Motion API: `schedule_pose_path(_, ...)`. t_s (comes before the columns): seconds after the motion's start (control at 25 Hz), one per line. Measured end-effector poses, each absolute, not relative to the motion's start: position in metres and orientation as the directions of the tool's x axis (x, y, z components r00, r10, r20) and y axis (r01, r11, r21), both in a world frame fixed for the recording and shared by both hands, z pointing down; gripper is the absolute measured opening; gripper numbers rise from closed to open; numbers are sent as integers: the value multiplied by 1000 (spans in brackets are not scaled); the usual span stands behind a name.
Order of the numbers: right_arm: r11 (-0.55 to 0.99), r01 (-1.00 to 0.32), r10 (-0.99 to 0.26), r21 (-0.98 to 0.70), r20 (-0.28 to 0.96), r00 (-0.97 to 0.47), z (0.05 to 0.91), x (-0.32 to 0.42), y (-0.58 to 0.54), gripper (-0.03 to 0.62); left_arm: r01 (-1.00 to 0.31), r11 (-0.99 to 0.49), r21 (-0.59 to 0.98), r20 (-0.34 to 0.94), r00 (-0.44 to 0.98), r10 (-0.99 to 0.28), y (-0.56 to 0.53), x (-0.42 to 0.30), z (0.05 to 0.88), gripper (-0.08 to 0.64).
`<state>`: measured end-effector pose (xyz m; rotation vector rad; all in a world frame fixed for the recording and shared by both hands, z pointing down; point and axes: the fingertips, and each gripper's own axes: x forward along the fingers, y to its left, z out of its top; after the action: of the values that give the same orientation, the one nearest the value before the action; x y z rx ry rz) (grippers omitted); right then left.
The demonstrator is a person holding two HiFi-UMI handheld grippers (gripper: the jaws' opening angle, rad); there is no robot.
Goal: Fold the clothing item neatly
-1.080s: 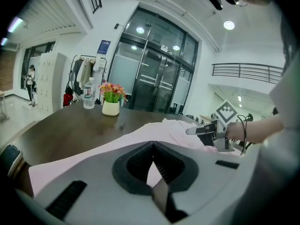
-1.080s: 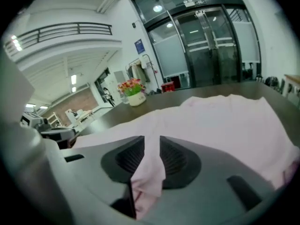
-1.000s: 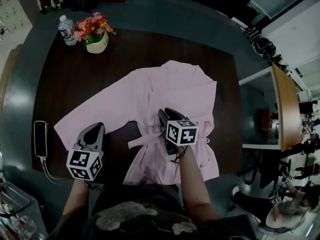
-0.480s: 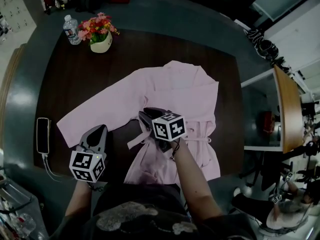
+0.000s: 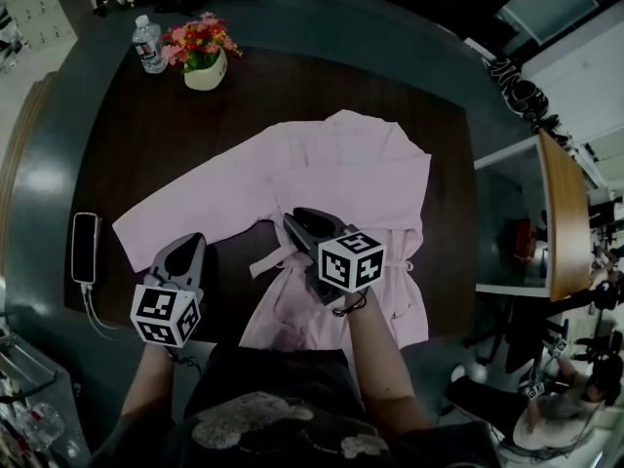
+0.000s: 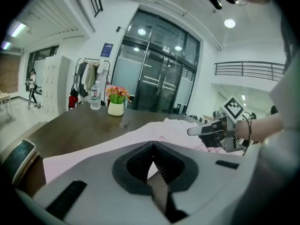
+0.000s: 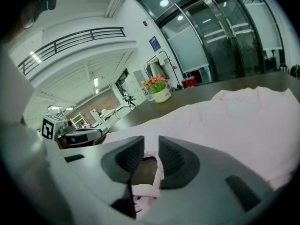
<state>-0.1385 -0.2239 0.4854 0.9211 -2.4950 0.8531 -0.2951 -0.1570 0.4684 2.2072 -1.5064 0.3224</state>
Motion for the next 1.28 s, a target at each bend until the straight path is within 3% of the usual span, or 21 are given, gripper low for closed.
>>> schedule_pose_path(0.32, 669, -607, -492, -428, 358, -794, 443, -119, -178, 75, -958, -203, 204, 405, 272, -873, -105, -285, 443, 9)
schedule_pose_path(0.52, 689, -609, -542, -393, 279, -793, 426, -104, -145, 3, -979, -142, 150, 439, 194, -877, -61, -283, 452, 9)
schedule_pose_path(0.76, 692, -606, -544, -392, 269, -795, 424, -116, -105, -8, -984, -82, 155, 439, 143, -887, -23, -301, 447, 9)
schedule_pose_path(1.0, 712, -591, -532, -379, 259, -806, 406, -174, -76, -8, -979, -119, 163, 424, 178, -888, -23, -342, 447, 9)
schedule_pose_path(1.28, 688, -651, -585, -320, 285, -759, 407, -253, -74, -8, -947, -273, 170, 405, 320, -856, -46, -387, 450, 9)
